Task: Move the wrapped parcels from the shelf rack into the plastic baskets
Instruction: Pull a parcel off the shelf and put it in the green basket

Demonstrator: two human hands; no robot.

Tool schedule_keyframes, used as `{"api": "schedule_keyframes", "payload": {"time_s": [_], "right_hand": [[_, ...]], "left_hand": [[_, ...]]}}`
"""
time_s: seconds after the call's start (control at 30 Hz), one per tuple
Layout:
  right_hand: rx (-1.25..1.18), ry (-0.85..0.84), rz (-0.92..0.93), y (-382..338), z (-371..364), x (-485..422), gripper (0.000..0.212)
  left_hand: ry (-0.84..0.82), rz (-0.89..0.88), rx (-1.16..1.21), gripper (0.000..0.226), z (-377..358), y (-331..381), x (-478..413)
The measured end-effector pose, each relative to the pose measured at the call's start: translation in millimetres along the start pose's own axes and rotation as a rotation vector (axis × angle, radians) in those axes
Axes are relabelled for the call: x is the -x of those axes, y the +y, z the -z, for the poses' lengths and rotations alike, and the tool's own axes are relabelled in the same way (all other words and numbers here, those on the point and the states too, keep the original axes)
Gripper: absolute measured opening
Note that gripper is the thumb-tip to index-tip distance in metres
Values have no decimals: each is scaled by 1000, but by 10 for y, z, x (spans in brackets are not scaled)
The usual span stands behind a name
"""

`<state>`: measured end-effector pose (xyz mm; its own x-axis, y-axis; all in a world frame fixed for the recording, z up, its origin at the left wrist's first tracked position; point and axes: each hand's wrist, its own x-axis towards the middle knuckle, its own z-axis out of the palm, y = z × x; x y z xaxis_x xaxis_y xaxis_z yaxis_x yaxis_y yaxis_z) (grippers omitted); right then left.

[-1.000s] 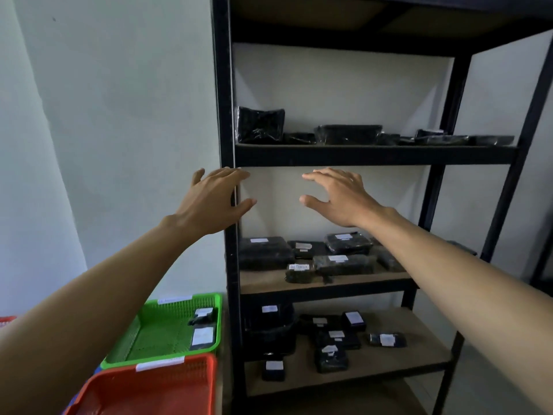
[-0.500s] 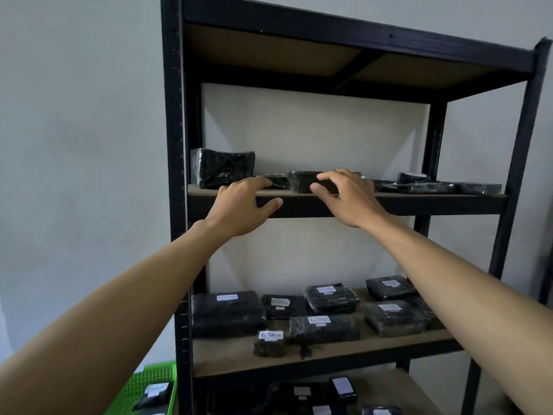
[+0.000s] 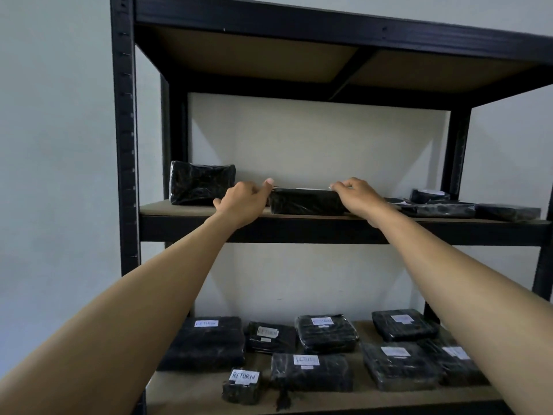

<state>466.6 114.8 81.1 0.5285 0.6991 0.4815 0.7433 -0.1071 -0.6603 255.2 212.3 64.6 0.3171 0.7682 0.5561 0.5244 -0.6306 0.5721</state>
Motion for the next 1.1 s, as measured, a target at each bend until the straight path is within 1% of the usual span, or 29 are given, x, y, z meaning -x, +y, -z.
{"api": "schedule_keyframes", "payload": {"time_s": [0.07,0.13,0.27,0.33,0.4,0.47,0.53,0.67,0.7,0.73,0.9,1.1], "right_hand": [[-86,-35,33,45,-15,-6,43],[-150,-55,64,102,-14,-37,37],[-248,-55,157,220,3,-52,47],[-246,-38,243,248,19,-15,50],[-234,-65,327,255,50,32,53],[-194,-133,383,276,80,50,62],[-146,-170,424,298,89,50,75],[-94,-168,441,326,63,69,111],[-80,-161,454,324,54,77,116],[-74,-156,464,317,46,89,116],[-97,-101,485,299,4,105,103],[-137,-48,475,275,-79,97,102]], "left_hand": [[9,9,4,60,-76,34,2],[26,-5,9,52,-132,42,20],[88,-12,31,44,-157,57,118],[125,-31,35,41,-149,44,191],[149,-56,36,40,-137,37,247],[155,-59,42,41,-128,48,285],[167,-53,50,39,-111,67,315],[173,-48,57,38,-90,106,395],[178,-50,60,37,-92,113,403],[183,-49,63,37,-93,116,414],[205,-55,77,39,-113,130,435],[243,-87,95,43,-128,124,488]]}}
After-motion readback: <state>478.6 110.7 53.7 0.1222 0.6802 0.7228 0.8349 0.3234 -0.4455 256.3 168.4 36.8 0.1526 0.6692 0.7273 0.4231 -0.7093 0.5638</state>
